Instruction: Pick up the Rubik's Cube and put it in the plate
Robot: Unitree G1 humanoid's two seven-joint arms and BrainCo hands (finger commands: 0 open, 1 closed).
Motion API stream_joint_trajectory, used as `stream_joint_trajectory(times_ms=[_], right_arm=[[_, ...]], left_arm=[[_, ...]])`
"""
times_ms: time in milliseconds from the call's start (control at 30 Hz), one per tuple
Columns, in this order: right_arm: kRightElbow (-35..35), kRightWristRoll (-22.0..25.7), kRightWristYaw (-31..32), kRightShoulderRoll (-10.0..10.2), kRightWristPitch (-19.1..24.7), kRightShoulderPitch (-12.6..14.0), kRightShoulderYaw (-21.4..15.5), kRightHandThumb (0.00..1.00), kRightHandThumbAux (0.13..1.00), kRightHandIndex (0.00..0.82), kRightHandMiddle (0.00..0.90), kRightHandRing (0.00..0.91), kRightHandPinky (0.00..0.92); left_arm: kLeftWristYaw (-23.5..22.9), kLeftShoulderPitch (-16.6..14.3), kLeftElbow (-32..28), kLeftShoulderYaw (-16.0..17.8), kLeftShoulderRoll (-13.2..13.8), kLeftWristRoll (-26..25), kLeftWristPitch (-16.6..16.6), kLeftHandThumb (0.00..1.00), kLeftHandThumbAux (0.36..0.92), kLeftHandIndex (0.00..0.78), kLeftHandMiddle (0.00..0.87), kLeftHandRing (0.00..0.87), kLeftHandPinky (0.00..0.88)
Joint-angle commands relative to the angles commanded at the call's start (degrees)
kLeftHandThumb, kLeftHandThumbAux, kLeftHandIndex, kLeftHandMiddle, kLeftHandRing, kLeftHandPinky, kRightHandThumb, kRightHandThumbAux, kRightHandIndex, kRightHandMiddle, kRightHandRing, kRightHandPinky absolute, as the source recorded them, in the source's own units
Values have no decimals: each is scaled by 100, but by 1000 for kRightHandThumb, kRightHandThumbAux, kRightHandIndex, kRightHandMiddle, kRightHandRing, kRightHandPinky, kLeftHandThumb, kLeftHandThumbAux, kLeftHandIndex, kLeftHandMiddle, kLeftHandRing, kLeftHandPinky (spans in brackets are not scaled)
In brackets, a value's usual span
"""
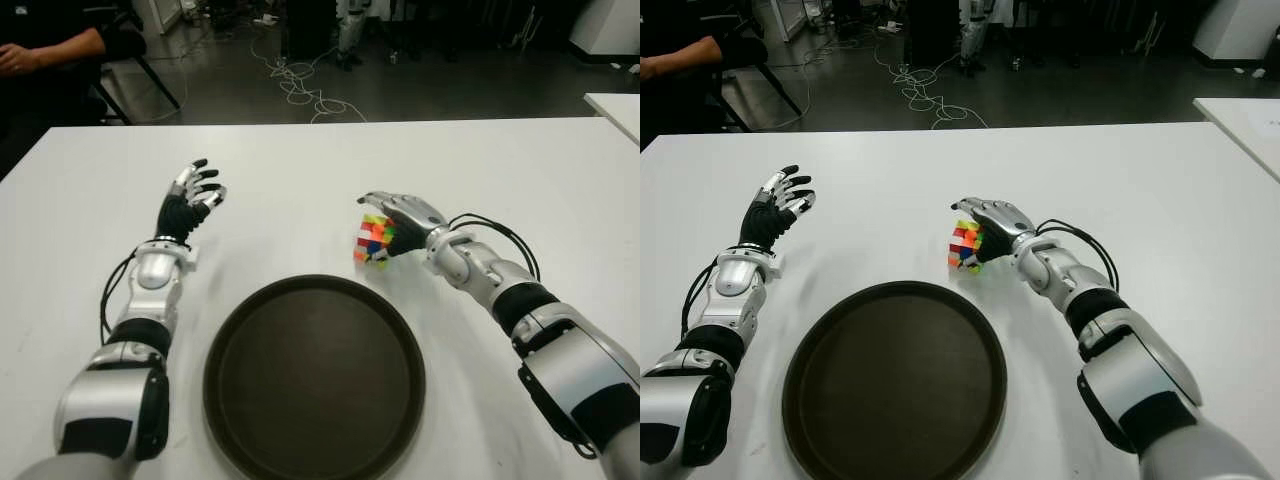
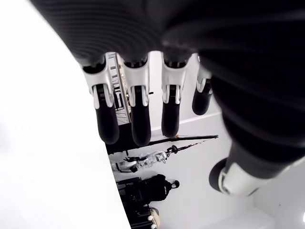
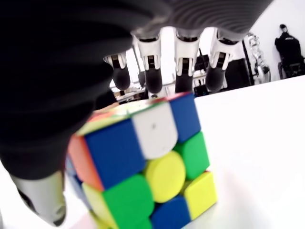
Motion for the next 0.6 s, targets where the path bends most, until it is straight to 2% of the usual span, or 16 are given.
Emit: stream_joint_trajectory(times_ms=[333,600], right_arm=[[61,33,227,107,44,23,9,0,708,89,139,196,244],[103,68,662,135,102,-19,3,0,748,95,146,191,236]], left_arm=[[-31,4,6,8,7,-4,-63,212,666,116,211,227,268],[-4,1,6,1,12,11,-25,212,681,113,209,221,259]])
